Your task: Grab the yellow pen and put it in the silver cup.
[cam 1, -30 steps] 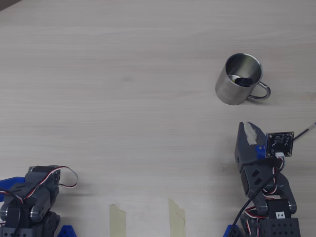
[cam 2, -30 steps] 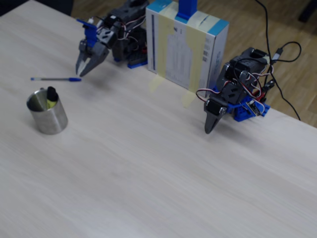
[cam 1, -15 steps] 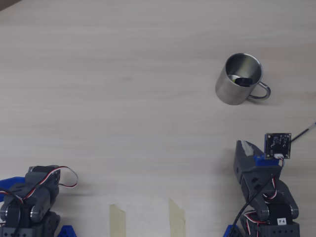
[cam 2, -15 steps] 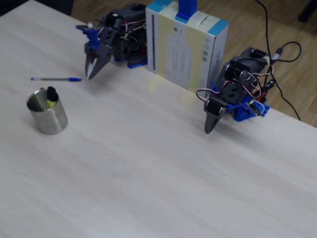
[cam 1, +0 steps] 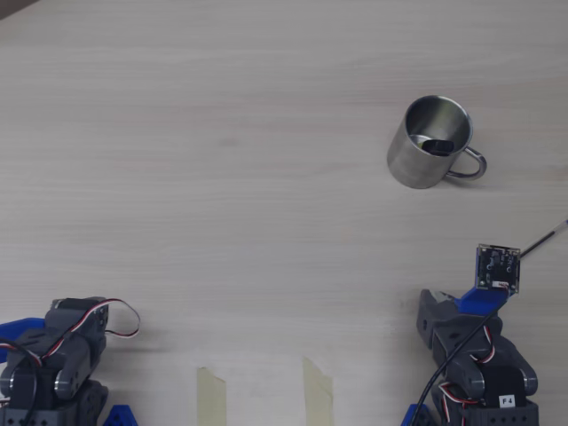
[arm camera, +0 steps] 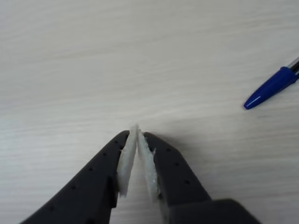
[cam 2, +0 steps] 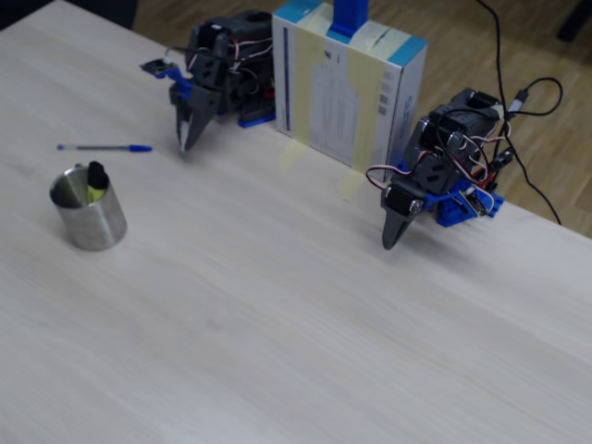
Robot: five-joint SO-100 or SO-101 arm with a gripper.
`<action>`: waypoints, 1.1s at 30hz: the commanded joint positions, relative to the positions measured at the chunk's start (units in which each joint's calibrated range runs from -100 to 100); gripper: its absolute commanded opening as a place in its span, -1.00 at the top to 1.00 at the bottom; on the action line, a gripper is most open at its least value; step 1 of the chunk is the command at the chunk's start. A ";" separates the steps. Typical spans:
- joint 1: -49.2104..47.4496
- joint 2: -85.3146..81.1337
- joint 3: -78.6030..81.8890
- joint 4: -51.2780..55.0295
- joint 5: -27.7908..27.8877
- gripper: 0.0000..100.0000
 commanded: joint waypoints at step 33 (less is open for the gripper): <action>0.69 -0.34 0.71 8.72 -1.72 0.92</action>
